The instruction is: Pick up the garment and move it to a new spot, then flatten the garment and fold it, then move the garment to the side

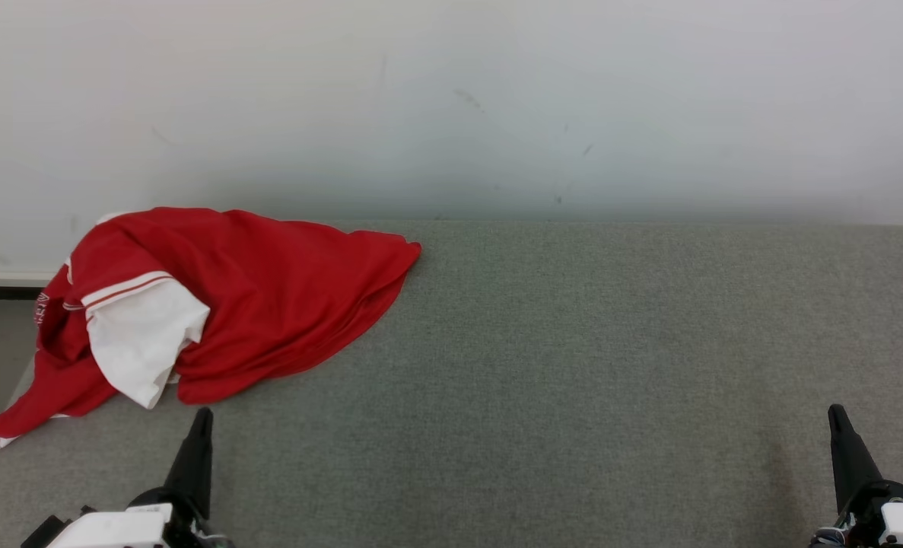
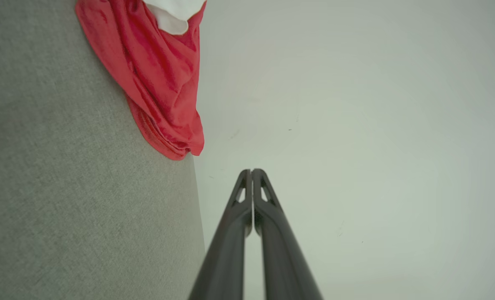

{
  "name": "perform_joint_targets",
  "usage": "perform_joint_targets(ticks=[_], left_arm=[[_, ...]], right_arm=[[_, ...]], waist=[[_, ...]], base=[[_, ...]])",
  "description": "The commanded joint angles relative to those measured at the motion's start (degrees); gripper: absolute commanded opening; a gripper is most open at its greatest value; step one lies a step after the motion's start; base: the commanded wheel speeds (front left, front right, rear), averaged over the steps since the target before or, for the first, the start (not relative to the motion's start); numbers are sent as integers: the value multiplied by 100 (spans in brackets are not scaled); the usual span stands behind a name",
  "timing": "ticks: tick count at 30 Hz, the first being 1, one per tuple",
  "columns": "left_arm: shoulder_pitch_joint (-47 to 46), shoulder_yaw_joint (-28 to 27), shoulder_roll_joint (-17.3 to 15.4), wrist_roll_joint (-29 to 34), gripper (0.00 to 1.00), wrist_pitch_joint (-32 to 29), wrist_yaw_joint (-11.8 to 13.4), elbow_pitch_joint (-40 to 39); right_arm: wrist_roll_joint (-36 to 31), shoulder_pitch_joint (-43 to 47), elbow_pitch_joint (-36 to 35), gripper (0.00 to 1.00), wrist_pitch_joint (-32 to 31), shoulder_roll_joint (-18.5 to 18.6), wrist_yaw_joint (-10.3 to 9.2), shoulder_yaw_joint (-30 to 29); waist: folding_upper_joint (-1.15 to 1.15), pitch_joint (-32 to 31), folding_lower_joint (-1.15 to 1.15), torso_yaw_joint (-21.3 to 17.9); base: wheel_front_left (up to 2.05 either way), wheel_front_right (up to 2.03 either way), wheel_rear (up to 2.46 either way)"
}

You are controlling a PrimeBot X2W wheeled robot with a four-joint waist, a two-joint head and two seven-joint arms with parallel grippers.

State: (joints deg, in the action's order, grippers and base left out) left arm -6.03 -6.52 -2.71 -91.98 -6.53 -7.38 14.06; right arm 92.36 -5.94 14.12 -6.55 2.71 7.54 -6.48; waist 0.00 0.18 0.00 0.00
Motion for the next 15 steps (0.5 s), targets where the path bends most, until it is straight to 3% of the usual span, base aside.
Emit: perform_joint_targets(ticks=[1, 15], left_arm=[[-58, -9, -38, -83, 0, -15, -31, -3], [-58, -9, -38, -83, 0, -15, -31, -3]], right_arm=[[9, -79, -23, 0, -11, 41, -12, -6], [8, -78, -23, 0, -11, 41, -12, -6]], waist=[[0, 0, 0, 0], [0, 0, 0, 0]], base=[[0, 0, 0], [0, 0, 0]])
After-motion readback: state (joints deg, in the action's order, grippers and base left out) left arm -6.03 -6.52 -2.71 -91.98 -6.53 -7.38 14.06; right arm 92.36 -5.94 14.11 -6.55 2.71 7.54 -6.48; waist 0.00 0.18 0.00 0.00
